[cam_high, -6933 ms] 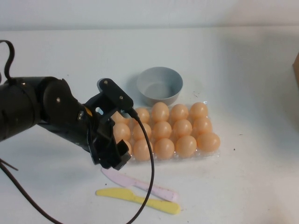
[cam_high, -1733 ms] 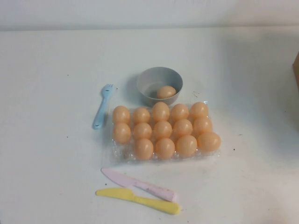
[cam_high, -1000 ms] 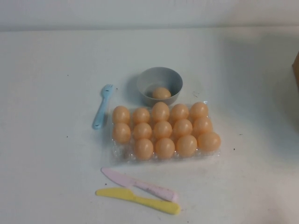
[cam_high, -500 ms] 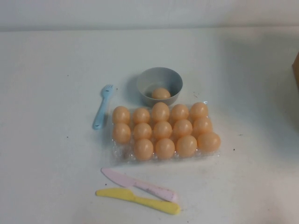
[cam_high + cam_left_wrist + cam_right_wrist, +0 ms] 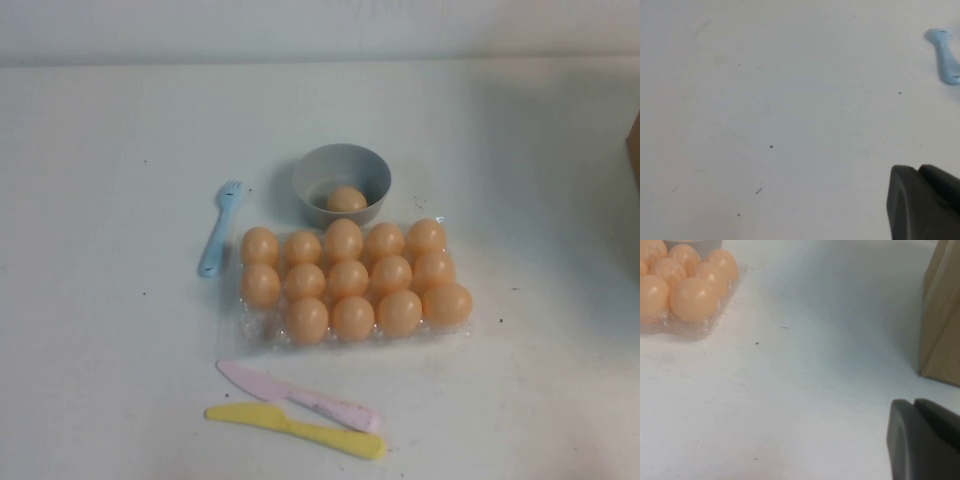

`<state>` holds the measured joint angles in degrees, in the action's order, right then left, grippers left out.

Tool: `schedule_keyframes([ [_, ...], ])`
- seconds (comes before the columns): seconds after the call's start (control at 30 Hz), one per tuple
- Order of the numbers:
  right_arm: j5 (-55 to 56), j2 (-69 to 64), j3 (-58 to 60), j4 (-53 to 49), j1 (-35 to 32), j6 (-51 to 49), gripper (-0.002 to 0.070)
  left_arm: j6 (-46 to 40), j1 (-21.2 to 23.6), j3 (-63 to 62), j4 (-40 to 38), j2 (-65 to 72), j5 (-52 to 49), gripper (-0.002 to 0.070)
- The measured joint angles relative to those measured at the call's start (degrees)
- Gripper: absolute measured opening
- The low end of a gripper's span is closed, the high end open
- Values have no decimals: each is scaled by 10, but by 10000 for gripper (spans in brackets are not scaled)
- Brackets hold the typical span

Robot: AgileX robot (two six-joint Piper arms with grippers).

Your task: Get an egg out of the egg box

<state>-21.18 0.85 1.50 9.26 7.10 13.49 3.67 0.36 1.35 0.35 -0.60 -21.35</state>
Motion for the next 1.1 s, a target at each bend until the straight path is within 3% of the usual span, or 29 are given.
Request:
schedule_keyframes([
  [1.1, 0, 0, 0, 0, 0, 0, -17, -6, -1, 0, -18, 0, -2, -4],
])
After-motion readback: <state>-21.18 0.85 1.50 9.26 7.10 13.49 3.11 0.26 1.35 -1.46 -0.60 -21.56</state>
